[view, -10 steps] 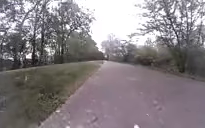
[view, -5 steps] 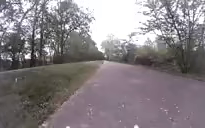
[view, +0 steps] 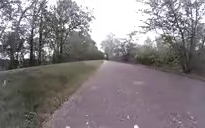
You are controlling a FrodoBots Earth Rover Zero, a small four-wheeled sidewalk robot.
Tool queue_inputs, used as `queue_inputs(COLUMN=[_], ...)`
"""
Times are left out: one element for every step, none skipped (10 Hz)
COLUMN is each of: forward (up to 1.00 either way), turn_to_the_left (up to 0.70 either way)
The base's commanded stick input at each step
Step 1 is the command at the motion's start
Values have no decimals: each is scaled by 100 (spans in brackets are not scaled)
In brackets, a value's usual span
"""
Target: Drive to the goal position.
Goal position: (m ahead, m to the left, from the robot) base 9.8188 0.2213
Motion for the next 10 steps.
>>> queue_inputs(forward=[70,70,70,70,70,70,70,70,70,70], turn_to_the_left=[0,0,0,0,0,0,0,0,0,0])
